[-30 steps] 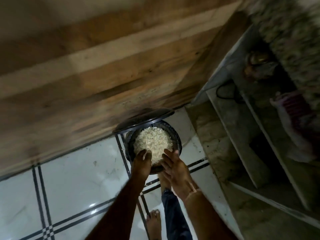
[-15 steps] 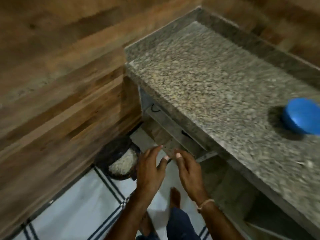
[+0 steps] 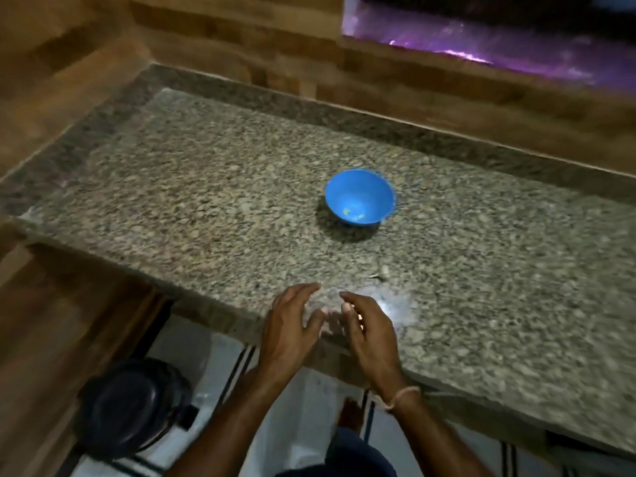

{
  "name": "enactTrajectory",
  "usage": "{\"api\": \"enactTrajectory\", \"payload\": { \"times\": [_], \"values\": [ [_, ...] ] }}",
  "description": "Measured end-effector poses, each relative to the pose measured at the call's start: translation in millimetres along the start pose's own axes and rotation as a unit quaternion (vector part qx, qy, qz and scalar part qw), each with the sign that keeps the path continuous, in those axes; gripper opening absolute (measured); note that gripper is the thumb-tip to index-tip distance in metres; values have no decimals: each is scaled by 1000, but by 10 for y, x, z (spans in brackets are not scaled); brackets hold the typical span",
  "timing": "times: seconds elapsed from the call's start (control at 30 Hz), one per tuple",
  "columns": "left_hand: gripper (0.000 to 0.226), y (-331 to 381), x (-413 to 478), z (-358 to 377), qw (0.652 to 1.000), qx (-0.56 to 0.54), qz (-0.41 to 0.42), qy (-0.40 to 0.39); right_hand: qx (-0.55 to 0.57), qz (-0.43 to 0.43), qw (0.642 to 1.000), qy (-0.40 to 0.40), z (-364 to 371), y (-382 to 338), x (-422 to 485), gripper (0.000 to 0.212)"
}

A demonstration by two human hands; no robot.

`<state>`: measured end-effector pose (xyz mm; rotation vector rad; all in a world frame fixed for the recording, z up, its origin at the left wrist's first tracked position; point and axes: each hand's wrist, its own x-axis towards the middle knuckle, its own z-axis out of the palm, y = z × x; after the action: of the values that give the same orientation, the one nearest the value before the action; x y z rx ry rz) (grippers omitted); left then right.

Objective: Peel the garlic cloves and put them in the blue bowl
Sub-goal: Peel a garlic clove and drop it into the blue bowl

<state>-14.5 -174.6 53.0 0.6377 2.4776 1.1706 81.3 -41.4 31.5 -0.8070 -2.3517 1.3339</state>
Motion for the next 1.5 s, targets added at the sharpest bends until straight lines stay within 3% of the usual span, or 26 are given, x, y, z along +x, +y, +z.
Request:
{"api": "enactTrajectory", "payload": {
  "times": [0.2,0.43,0.57,0.73,0.9,1.03,1.23,1.37,1.5],
  "values": [
    [17,361,513,575,999,43,20,-22,-60,-3,998,21,-573,609,444,31],
    [22,387,700,1130,985,71,113,-106,-148,32,987,53,-811,1083,810,31],
    [5,308,751,1236,983,101,113,-104,-173,20,984,37,-737,1068,950,32],
    [23,351,825,1186,985,111,78,-104,-188,28,981,22,-629,897,1024,37],
    [18,557,1055,890,998,9,62,-18,-192,41,980,33,-575,829,1099,38],
    [8,788,1666,596,988,59,112,86,-180,48,981,53,-537,847,1148,34],
    [20,718,2245,564,976,165,120,79,-130,72,984,102,-519,842,1152,18],
    [22,711,1949,609,962,153,194,117,-76,106,983,129,-553,923,1099,12],
    [30,592,1376,965,961,127,235,-66,-26,113,983,140,-583,939,1083,25]
  ]
}}
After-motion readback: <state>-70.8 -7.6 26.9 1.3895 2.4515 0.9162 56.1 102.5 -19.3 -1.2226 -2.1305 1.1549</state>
